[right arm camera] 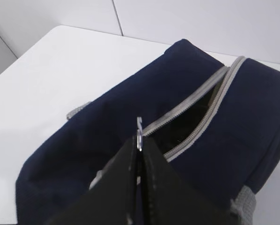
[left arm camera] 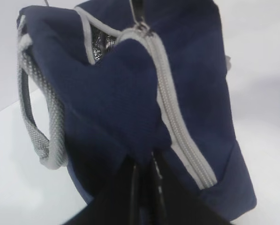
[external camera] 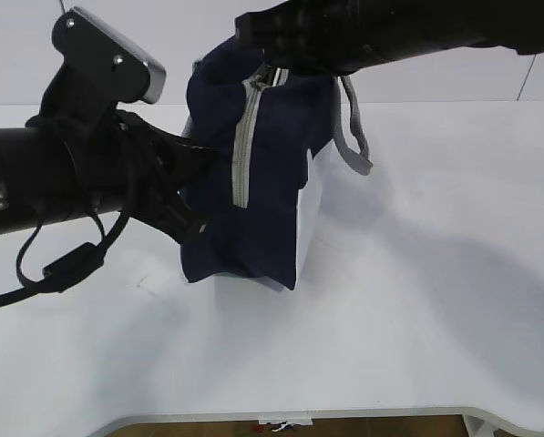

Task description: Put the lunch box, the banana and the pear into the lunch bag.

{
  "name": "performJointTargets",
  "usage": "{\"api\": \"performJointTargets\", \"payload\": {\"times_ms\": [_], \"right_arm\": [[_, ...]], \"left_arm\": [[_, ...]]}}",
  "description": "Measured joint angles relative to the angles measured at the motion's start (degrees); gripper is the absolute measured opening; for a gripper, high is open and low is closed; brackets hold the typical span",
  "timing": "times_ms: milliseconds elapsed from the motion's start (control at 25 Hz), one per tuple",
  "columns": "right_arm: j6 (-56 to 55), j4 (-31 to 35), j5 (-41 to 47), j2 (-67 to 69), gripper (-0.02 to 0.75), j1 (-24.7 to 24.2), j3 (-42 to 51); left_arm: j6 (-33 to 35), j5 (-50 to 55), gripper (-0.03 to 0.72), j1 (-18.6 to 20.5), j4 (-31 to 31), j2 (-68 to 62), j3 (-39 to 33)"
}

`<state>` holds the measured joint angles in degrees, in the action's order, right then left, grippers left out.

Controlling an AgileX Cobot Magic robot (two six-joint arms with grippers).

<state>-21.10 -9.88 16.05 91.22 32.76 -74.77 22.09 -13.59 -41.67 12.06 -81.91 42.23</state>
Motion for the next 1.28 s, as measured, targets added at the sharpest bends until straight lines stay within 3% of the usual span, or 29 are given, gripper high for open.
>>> {"api": "performJointTargets", "payload": {"times_ms": [600, 1280], "right_arm": [[-0.17, -0.41, -3.13, 0.81, 0.013, -4.87, -1.89], [-0.17, -3.91, 0.79, 17.85, 0.013, -7.44, -20.59]], "left_arm": [[-0.04, 5.63, -0.004, 0.00, -4.30, 0.34, -0.97], [-0.04, 9.08, -0.004, 0.00, -3.95, 1.51, -0.97]]}}
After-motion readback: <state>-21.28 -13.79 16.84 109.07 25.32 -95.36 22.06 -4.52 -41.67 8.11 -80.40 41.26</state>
